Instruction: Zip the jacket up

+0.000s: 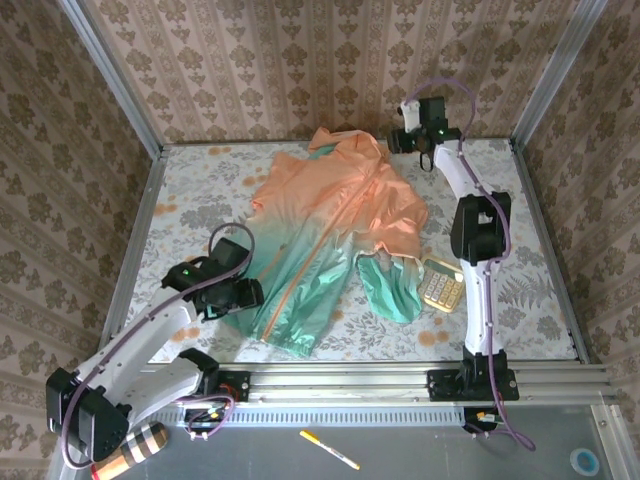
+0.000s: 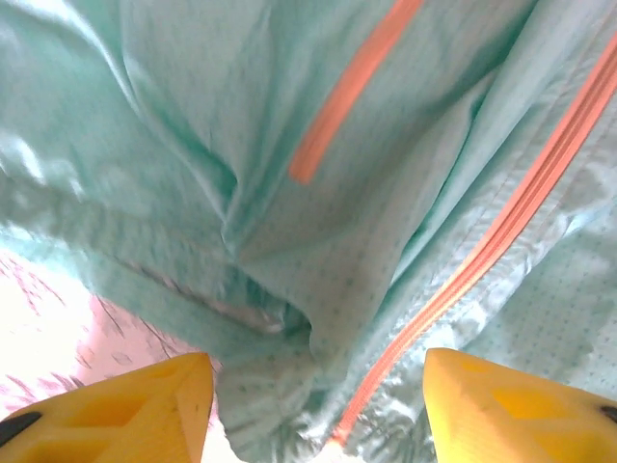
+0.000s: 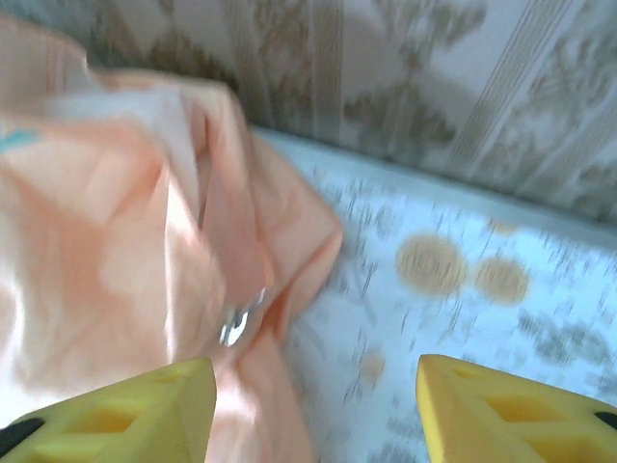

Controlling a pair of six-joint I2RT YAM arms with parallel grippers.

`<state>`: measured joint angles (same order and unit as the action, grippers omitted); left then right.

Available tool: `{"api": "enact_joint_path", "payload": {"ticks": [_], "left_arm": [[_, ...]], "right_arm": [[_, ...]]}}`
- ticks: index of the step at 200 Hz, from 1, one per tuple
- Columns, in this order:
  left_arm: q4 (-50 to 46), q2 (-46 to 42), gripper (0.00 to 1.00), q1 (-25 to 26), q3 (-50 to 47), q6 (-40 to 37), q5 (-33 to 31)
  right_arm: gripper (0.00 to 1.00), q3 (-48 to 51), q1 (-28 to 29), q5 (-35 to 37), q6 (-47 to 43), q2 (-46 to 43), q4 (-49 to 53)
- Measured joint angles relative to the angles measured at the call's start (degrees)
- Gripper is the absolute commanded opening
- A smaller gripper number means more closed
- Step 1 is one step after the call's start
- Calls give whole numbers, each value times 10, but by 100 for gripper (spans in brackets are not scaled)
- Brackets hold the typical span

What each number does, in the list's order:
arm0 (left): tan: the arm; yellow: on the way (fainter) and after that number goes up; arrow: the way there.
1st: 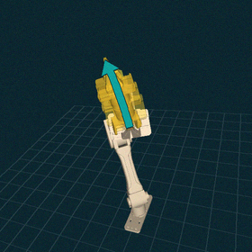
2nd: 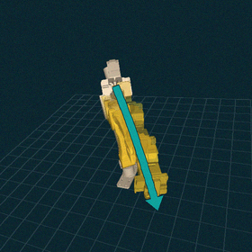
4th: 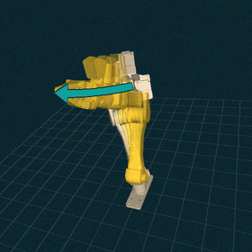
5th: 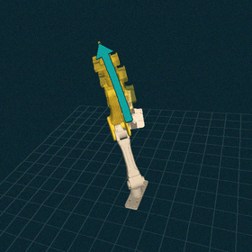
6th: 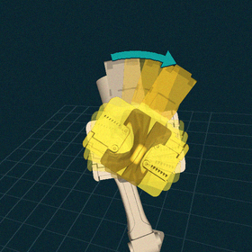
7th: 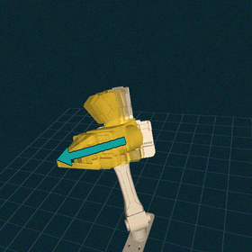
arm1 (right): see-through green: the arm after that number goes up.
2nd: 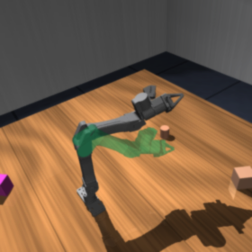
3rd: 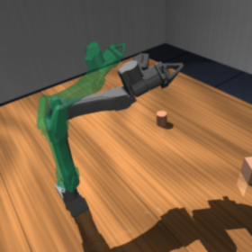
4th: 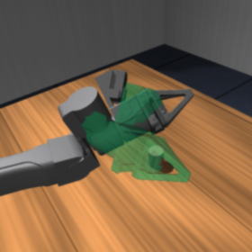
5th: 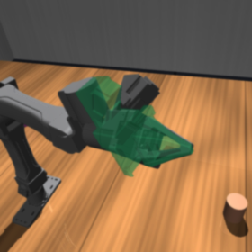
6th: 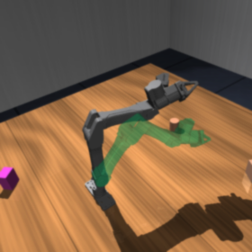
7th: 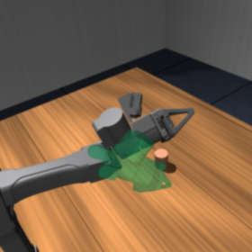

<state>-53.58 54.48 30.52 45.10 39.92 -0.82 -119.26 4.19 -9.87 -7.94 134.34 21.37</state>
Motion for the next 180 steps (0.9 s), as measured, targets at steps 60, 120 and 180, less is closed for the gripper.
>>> {"api": "enact_joint_path", "payload": {"ticks": [60, 120, 180], "left_arm": [[74, 2, 95, -111, 59, -163, -46], [332, 10, 100, -189, -12, -326, -131], [608, 7, 100, -290, -199, -362, -94]], "right_arm": [[58, 342, 4, 5, 21, -212, -165], [88, 599, 6, 44, 58, -453, -273], [100, 801, 6, 102, 81, -585, -375]]}}
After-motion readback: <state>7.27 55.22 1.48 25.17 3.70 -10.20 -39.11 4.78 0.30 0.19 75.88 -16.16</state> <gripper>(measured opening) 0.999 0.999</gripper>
